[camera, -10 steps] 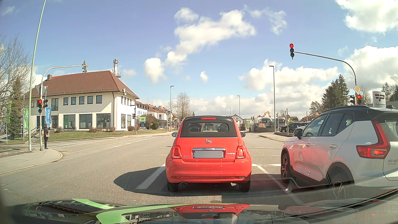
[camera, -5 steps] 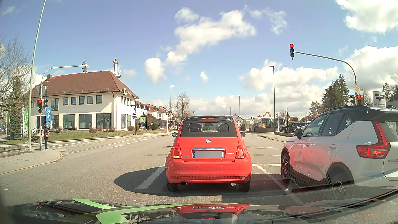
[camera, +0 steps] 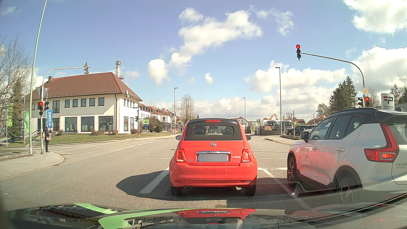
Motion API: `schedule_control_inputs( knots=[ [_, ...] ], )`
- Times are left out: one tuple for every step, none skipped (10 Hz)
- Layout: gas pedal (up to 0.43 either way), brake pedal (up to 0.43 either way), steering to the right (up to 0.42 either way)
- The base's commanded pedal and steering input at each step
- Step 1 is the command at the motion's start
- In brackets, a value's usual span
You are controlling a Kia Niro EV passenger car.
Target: Follow the waypoints while adhering to traffic rules and regulations
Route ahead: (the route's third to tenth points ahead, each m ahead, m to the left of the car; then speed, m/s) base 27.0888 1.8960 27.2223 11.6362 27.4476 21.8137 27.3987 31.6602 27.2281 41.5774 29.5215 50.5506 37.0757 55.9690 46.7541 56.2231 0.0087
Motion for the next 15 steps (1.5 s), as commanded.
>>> schedule_control_inputs(
  knots=[
    [0.000, 0.256, 0.000],
    [0.000, 0.256, 0.000],
    [0.000, 0.250, 0.000],
    [0.000, 0.256, 0.000],
    [0.000, 0.256, 0.000],
    [0.000, 0.256, 0.000],
    [0.000, 0.256, 0.000],
    [0.000, 0.256, 0.000],
    [0.000, 0.256, 0.000],
    [0.000, 0.256, 0.000],
    [0.000, 0.256, 0.000],
    [0.000, 0.256, 0.000],
    [0.000, 0.256, 0.000],
    [0.000, 0.256, 0.000],
    [0.000, 0.256, 0.000]
  ],
)
